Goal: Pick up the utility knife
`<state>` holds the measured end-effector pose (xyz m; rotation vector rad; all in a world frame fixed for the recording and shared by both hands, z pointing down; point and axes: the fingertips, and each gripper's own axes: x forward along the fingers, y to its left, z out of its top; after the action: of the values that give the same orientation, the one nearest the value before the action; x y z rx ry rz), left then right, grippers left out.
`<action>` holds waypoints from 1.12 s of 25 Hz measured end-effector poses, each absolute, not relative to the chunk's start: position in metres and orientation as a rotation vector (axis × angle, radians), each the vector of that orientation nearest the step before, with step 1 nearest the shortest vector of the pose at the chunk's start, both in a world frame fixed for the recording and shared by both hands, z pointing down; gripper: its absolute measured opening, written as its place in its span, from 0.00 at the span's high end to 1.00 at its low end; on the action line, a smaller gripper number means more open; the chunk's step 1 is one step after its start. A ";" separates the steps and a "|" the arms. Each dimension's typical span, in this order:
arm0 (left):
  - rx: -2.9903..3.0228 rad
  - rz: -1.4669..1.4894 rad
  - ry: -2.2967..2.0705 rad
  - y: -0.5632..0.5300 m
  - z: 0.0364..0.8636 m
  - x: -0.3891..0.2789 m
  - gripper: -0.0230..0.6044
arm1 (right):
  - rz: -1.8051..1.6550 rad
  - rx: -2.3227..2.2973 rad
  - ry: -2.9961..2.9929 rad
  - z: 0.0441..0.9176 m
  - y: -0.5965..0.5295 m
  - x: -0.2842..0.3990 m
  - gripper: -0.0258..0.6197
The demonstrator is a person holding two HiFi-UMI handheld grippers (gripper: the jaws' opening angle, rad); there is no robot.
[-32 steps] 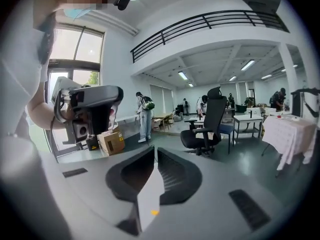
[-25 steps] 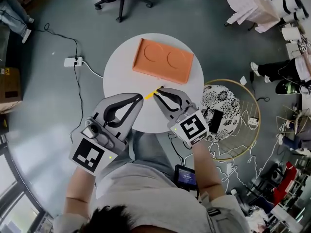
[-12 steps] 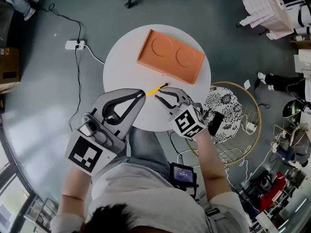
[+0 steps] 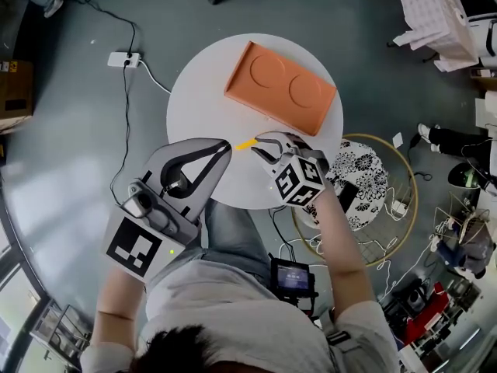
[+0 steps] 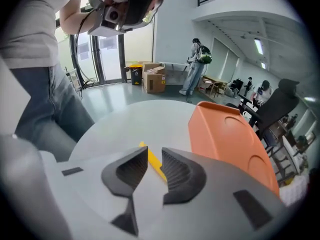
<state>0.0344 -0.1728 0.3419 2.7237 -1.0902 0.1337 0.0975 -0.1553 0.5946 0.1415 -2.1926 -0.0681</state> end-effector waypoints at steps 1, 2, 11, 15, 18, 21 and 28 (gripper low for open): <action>2.718 0.131 -1.096 -0.173 0.343 0.034 0.95 | -0.078 0.118 -2.176 0.599 -0.156 0.098 0.82; 2.713 0.129 -1.100 -0.173 0.344 0.033 0.95 | -0.085 0.095 -2.160 0.603 -0.155 0.098 0.82; 2.694 0.131 -1.116 -0.174 0.349 0.032 0.95 | -0.088 0.023 -2.085 0.623 -0.159 0.105 0.82; 2.690 0.129 -1.117 -0.177 0.349 0.032 0.95 | -0.069 0.026 -2.109 0.622 -0.161 0.098 0.82; 2.685 0.124 -1.117 -0.178 0.348 0.031 0.95 | -0.056 0.029 -2.110 0.620 -0.161 0.094 0.82; 2.684 0.118 -1.119 -0.180 0.348 0.031 0.95 | -0.020 0.037 -2.099 0.620 -0.156 0.095 0.82; 2.680 0.111 -1.123 -0.181 0.349 0.024 0.95 | 0.003 0.058 -2.075 0.621 -0.140 0.095 0.82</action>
<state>0.0240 -0.1811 0.3490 2.6799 -1.1229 0.1108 0.0952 -0.1404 0.6210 0.0581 -2.0747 0.0027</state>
